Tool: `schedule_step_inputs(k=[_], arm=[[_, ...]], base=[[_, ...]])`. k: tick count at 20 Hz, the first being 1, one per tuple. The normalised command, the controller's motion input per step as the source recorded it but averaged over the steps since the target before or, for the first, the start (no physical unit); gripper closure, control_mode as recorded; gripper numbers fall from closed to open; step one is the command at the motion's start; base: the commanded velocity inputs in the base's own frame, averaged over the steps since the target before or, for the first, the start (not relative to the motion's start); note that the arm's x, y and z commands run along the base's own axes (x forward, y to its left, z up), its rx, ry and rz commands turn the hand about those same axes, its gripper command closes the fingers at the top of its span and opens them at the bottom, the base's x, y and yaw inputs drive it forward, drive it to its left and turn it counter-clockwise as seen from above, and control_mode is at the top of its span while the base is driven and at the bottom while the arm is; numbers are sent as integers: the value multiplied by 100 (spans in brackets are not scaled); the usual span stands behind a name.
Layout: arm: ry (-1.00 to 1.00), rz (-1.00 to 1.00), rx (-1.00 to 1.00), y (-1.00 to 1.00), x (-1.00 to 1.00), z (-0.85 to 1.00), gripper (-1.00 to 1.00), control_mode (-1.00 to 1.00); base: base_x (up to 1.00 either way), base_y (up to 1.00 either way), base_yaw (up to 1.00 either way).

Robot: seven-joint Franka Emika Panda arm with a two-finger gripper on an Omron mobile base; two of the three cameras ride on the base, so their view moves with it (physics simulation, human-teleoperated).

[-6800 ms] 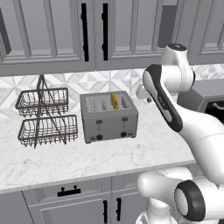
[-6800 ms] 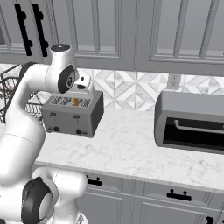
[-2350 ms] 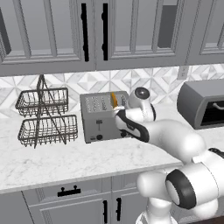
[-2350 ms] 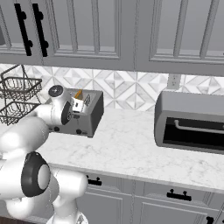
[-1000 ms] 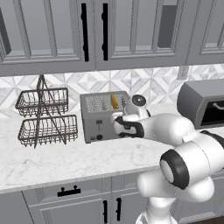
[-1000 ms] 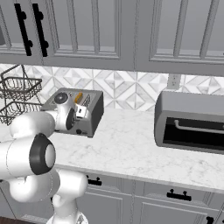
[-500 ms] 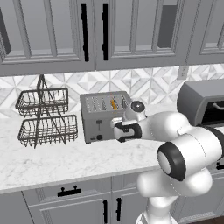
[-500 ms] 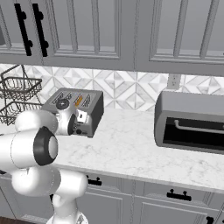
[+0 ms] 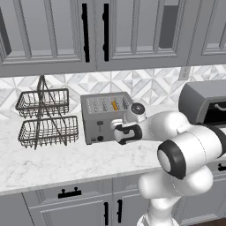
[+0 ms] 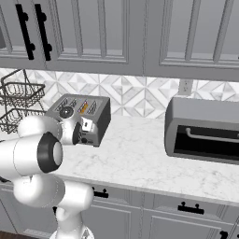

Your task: Start the toaster. Once the lever pops up, take the bread to the plate on the dining counter.

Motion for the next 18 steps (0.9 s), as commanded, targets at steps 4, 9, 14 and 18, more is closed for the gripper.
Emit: schedule_step_inputs(k=[4,9,14,18], arm=[[0,0,0,0,-8,-74,100,-100],[-5,0,0,0,-16,-10,100,-100],[-6,0,0,0,-26,39,100,-100],[-2,0,0,0,-23,41,100,-100]], base=[[0,0,0],[0,0,0],[0,0,0],[0,0,0]])
